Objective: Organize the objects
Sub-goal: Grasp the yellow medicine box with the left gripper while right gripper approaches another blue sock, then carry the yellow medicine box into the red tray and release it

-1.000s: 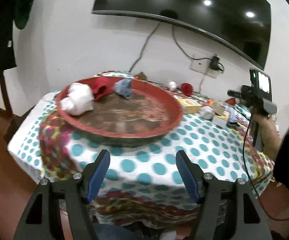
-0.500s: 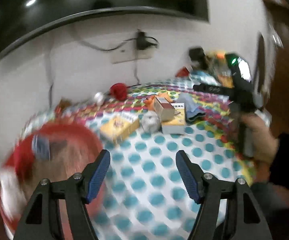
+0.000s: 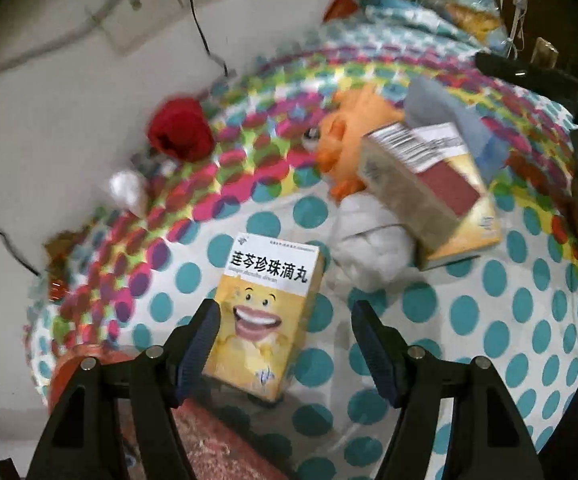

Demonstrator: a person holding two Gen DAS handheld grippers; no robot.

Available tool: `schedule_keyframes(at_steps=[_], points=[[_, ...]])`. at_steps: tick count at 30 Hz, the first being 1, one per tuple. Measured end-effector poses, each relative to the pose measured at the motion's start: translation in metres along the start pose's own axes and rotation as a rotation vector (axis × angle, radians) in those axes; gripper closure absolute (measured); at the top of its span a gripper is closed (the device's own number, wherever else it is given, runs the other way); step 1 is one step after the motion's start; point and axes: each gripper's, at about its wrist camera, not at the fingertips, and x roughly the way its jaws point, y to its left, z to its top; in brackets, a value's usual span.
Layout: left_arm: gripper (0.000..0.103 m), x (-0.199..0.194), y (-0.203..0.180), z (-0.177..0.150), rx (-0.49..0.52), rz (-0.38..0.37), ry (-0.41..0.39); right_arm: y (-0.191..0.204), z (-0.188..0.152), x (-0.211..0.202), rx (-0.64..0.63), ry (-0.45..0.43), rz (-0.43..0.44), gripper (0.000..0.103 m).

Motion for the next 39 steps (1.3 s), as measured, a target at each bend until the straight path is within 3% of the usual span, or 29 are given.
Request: schedule_keyframes(at_steps=[2, 4, 8, 10, 11, 12, 14, 16, 18, 20, 26, 33, 39], points=[[0.029, 0.007, 0.006, 0.006, 0.020, 0.037, -0.006, 0.000, 0.000, -0.001, 0.004, -0.005, 0.003, 0.000], [0.029, 0.015, 0.016, 0.009, -0.035, 0.045, 0.006, 0.001, 0.000, 0.000, -0.002, -0.003, 0.007, 0.000], [0.026, 0.024, 0.036, 0.002, -0.135, -0.026, -0.013, 0.002, 0.001, -0.001, -0.003, -0.003, 0.012, 0.000], [0.030, 0.025, 0.041, 0.002, -0.184, -0.050, -0.007, 0.001, 0.001, -0.001, -0.005, -0.005, 0.009, 0.000], [0.040, 0.023, 0.040, 0.002, -0.181, -0.059, -0.017, 0.001, 0.001, -0.002, -0.003, -0.008, 0.004, 0.000], [0.073, 0.020, 0.036, 0.001, -0.179, -0.078, -0.027, 0.001, 0.001, -0.001, -0.004, -0.004, 0.001, 0.000], [0.074, 0.015, 0.031, 0.002, -0.190, -0.025, -0.042, 0.001, 0.000, 0.000, -0.008, 0.004, -0.001, 0.000], [0.074, 0.009, 0.027, 0.001, -0.197, -0.024, -0.069, 0.001, 0.000, 0.000, -0.008, 0.003, 0.001, 0.000], [0.074, -0.003, 0.017, 0.001, -0.189, 0.046, -0.124, -0.001, 0.000, 0.001, 0.000, 0.005, 0.004, 0.000], [0.074, -0.023, 0.013, 0.000, -0.235, 0.070, -0.190, -0.001, 0.000, 0.002, 0.006, 0.013, -0.002, 0.000], [0.074, -0.082, -0.011, -0.005, -0.325, 0.057, -0.300, -0.002, 0.001, 0.004, 0.012, 0.025, -0.008, 0.000], [0.074, -0.106, -0.036, -0.029, -0.406, 0.054, -0.318, -0.004, 0.001, 0.007, 0.027, 0.043, -0.015, 0.000], [0.074, -0.117, -0.042, -0.077, -0.471, 0.062, -0.306, -0.006, 0.000, 0.013, 0.038, 0.073, -0.010, 0.000]])
